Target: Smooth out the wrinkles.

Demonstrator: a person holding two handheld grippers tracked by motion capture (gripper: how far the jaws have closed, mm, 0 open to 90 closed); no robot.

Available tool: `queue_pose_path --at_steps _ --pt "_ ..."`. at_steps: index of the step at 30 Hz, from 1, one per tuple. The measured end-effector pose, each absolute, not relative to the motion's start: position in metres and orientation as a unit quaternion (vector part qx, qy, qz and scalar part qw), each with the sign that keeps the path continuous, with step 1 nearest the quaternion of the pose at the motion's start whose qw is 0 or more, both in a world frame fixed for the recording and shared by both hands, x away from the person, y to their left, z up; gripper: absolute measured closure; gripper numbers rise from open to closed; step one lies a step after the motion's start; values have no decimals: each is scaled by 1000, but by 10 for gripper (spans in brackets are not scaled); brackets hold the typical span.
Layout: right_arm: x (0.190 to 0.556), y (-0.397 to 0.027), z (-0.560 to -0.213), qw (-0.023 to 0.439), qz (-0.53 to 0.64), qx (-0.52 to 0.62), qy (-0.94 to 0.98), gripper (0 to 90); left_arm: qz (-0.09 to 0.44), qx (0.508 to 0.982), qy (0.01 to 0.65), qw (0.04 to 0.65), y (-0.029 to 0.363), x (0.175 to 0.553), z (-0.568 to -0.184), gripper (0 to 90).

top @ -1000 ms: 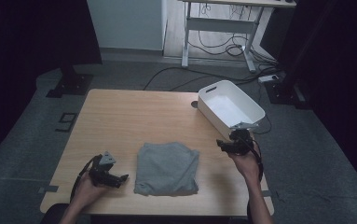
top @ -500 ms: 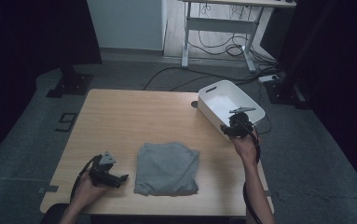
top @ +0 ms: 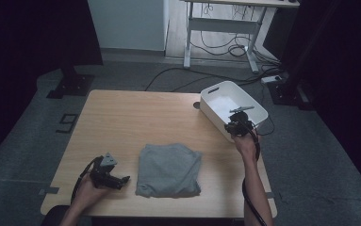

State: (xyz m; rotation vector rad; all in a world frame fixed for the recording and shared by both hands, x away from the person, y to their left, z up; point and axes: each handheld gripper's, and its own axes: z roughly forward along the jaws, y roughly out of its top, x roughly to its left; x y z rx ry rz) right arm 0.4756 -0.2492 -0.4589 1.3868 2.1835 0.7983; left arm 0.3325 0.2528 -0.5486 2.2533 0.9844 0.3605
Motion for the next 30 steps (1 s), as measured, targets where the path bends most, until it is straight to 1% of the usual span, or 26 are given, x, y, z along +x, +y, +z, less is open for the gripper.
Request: queue_pose_path --at_steps 2,3,10,30 --pt "475 -253 -461 204 298 502 786 824 137 858 375 322 253 332 -549 0" --pt "474 -255 -462 194 306 500 786 830 137 858 375 322 253 332 -549 0" --pt "464 -250 -464 187 320 474 799 859 137 858 375 322 253 332 -549 0" --pt "421 -217 -466 170 343 423 821 853 137 858 375 322 253 332 -549 0"
